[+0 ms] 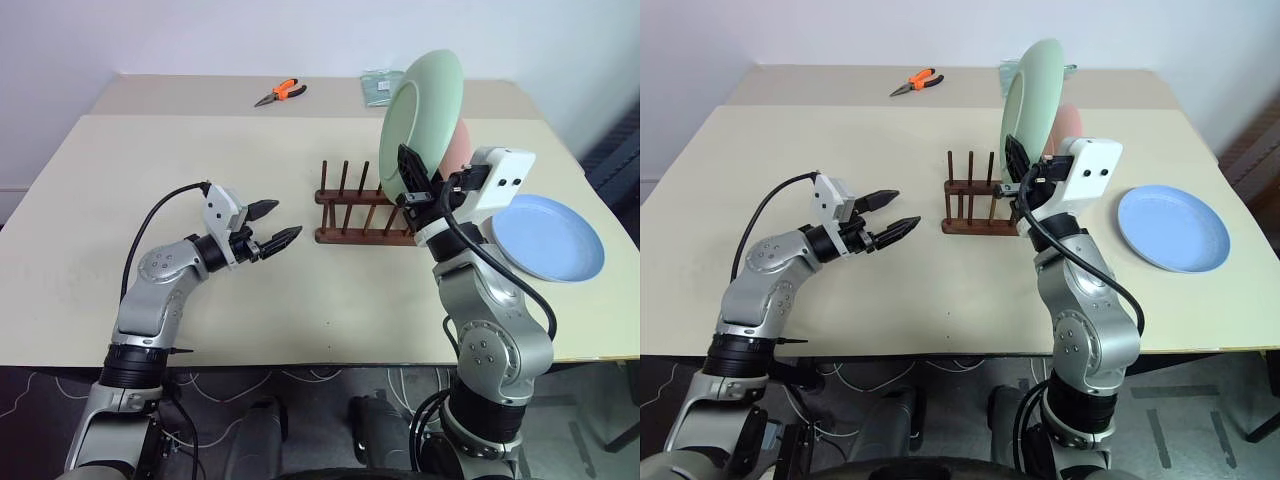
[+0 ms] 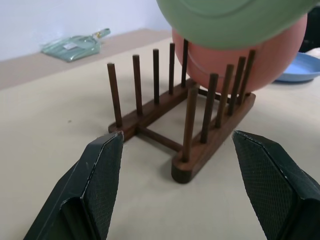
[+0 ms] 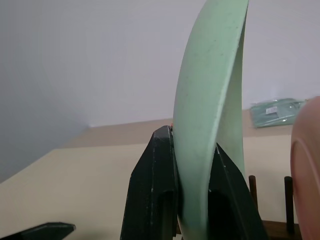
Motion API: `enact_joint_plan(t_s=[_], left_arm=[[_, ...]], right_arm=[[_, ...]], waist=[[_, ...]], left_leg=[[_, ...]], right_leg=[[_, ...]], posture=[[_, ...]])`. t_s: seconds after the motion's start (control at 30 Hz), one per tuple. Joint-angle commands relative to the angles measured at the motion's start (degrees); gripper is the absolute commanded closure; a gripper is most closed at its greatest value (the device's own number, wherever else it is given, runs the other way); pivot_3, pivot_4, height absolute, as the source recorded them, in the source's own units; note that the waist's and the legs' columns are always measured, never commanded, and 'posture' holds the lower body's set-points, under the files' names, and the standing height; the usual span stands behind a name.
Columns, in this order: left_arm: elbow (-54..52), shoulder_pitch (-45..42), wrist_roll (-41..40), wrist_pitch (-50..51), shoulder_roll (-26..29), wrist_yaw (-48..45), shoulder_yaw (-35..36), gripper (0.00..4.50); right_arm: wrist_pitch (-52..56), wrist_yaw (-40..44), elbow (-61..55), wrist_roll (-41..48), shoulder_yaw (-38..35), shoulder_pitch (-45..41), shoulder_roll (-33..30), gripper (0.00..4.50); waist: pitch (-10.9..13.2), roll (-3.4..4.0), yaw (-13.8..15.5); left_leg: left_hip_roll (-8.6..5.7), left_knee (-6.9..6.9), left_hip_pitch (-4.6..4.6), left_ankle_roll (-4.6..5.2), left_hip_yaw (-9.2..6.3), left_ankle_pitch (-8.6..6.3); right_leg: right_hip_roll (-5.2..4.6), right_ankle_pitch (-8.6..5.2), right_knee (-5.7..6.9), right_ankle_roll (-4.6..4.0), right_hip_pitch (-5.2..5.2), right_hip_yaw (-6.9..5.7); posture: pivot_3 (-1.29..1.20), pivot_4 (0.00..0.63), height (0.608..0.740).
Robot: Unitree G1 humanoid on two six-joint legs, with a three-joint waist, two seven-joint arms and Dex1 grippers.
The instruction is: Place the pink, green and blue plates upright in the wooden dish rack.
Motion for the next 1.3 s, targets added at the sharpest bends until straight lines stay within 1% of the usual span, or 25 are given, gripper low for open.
enact_joint_plan(t_s=[0.03, 0.17, 0.33, 0.47, 0.57, 0.7, 0.77, 0.9, 0.93, 1.03, 1.07, 1.13, 1.17, 1.2, 1.23, 1.27, 1.3], left_arm=[[-2.46, -0.08, 0.11, -0.28, 0.51, -0.53, -0.06, 0.95], [-2.87, 0.16, 0.22, -0.14, 0.41, -0.48, -0.26, 0.95], [-3.21, 0.42, 0.31, 0.06, 0.45, -0.58, -0.75, 0.95], [-3.10, 0.35, 0.75, -0.26, 0.44, -0.72, -1.22, 0.90], [-3.05, 0.28, 0.87, -0.20, 0.46, -0.73, -1.15, 0.90], [-3.18, 0.46, 1.07, -0.14, 0.46, -0.75, -1.05, 0.90], [-3.16, 0.50, 1.15, -0.18, 0.44, -0.73, -1.05, 0.90], [-2.82, 0.28, 1.27, -0.35, 0.33, -0.72, -1.05, 0.90], [-2.66, 0.18, 1.32, -0.48, 0.30, -0.77, -1.05, 0.90], [-1.83, -0.57, 1.38, -1.11, 0.07, -1.23, -1.21, 0.90], [-1.58, -0.91, 1.32, -1.35, -0.05, -1.65, -1.44, 0.90], [-1.23, -1.39, 1.05, -1.52, -0.30, -2.49, -1.88, 0.90], [-1.09, -1.65, 0.88, -1.26, -0.52, -2.91, -2.24, 0.90], [-1.39, -2.01, 0.23, -0.45, -0.59, -4.67, -3.32, 0.90], [-1.72, -2.30, -0.43, 0.44, -0.52, -6.37, -4.22, 0.90], [-1.97, -2.55, -0.95, 1.18, -0.41, -7.80, -4.88, 0.90], [-2.08, -2.80, -1.25, 1.66, -0.29, -8.78, -5.33, 0.90]], right_arm=[[0.36, -0.84, -2.26, 1.98, 0.98, -1.01, -0.54, 4.50], [3.03, -2.16, -0.01, 2.99, 0.49, -0.32, -1.30, 4.50], [5.46, -3.61, 3.98, 5.39, -2.71, -1.83, -1.79, 4.50], [5.23, -2.94, 6.25, 4.86, -1.97, -3.30, -4.49, 2.78], [3.60, -2.21, 6.98, 2.92, -0.40, -4.22, -7.61, 1.29], [0.31, 0.23, 5.84, 0.63, 2.04, -5.57, -12.33, 1.29], [-1.47, 1.82, 4.08, -0.74, 2.72, -7.05, -15.69, 1.29], [-3.38, 6.29, 0.27, -0.03, 0.67, -10.19, -22.73, 1.29], [-3.77, 6.89, -0.21, 0.40, -0.95, -10.90, -24.33, 1.29], [-3.31, 5.96, 1.59, 2.67, -11.06, -12.90, -28.42, 1.29], [-2.88, 5.41, 3.27, 3.01, -15.32, -12.40, -30.05, 1.03], [-2.14, 4.97, 6.39, 2.69, -21.45, -10.03, -32.97, 0.52], [-2.47, 5.27, 7.93, 1.78, -23.37, -8.23, -34.52, 0.09], [-0.96, 8.28, 9.97, -0.25, -24.40, -1.60, -38.32, 0.04], [-1.35, 11.73, 11.22, -2.61, -24.13, 5.32, -41.81, 0.04], [-1.53, 14.23, 12.07, -3.72, -23.96, 10.75, -44.17, 0.04], [-1.14, 15.67, 12.76, -3.61, -23.72, 14.40, -45.59, 0.04]], waist=[[0.00, 0.00, 0.00], [0.00, 0.00, 0.01], [0.00, 0.00, 0.02], [0.02, 0.02, 0.01], [0.02, 0.02, 0.01], [0.02, 0.03, 0.02], [0.02, 0.03, 0.02], [0.03, 0.04, 0.09], [0.03, 0.03, 0.12], [0.03, 0.03, 0.48], [0.03, 0.02, 0.63], [0.02, 0.00, 0.71], [0.01, 0.00, 0.75], [0.01, 0.00, 0.70], [0.00, -0.01, 1.39], [-0.05, -0.09, 1.68], [-0.04, -0.07, 1.67]], left_leg=[[0.00, 0.00, 0.00, 0.00, 0.00, 0.00], [0.00, 0.00, 0.00, 0.00, 0.00, 0.00], [0.00, 0.00, -0.01, 0.00, 0.01, 0.00], [0.00, 0.00, -0.01, 0.00, 0.01, 0.00], [0.00, -0.01, -0.01, 0.00, 0.00, 0.00], [0.00, 0.00, -0.01, 0.00, 0.02, 0.00], [0.00, 0.00, -0.01, 0.00, 0.02, 0.00], [0.00, -0.01, -0.05, 0.01, 0.01, 0.00], [0.00, -0.01, -0.05, 0.01, 0.01, 0.00], [0.00, 0.01, -0.07, 0.01, 0.01, 0.00], [-0.01, 0.03, -0.09, 0.01, 0.01, 0.00], [-0.03, 0.04, -0.12, 0.01, 0.00, -0.01], [-0.05, 0.04, -0.13, 0.02, 0.01, -0.01], [-0.06, 0.03, -0.14, 0.03, 0.01, -0.02], [-0.06, 0.03, -0.14, 0.04, 0.03, -0.02], [-0.09, 0.02, -0.20, 0.07, 0.00, -0.04], [-0.08, 0.02, -0.17, 0.16, 0.02, -0.10]], right_leg=[[0.00, 0.00, 0.00, 0.00, 0.00, 0.00], [0.00, 0.00, -0.01, -0.01, 0.00, 0.00], [0.00, -0.01, -0.03, -0.02, 0.01, 0.01], [0.00, -0.01, -0.03, -0.02, 0.00, 0.01], [0.00, -0.01, -0.04, -0.02, -0.01, 0.00], [0.00, -0.01, -0.05, -0.02, 0.00, 0.01], [0.00, -0.01, -0.06, -0.02, -0.01, 0.01], [0.00, -0.02, -0.13, -0.02, 0.00, 0.01], [0.00, -0.02, -0.15, -0.02, 0.00, 0.01], [0.00, -0.02, -0.19, -0.02, 0.03, 0.00], [-0.01, -0.02, -0.23, -0.02, 0.04, 0.00], [-0.03, -0.02, -0.31, -0.03, 0.08, 0.00], [-0.05, -0.02, -0.33, -0.03, 0.09, 0.00], [-0.07, -0.02, -0.35, -0.03, 0.09, 0.00], [-0.07, -0.02, -0.35, -0.03, 0.09, 0.00], [-0.09, -0.05, -0.37, -0.01, 0.09, -0.02], [-0.09, -0.08, -0.38, 0.03, 0.14, -0.03]], posture=[[0.00, 0.150, 0.732], [0.00, 0.150, 0.732], [0.00, 0.150, 0.732], [0.00, 0.150, 0.732], [0.00, 0.150, 0.732], [0.00, 0.150, 0.732], [0.00, 0.150, 0.732], [0.00, 0.150, 0.732], [0.00, 0.150, 0.732], [0.00, 0.150, 0.732], [0.00, 0.150, 0.732], [0.00, 0.150, 0.732], [0.00, 0.150, 0.732], [0.00, 0.150, 0.732], [0.00, 0.150, 0.732], [0.00, 0.150, 0.732], [0.00, 0.150, 0.732]])
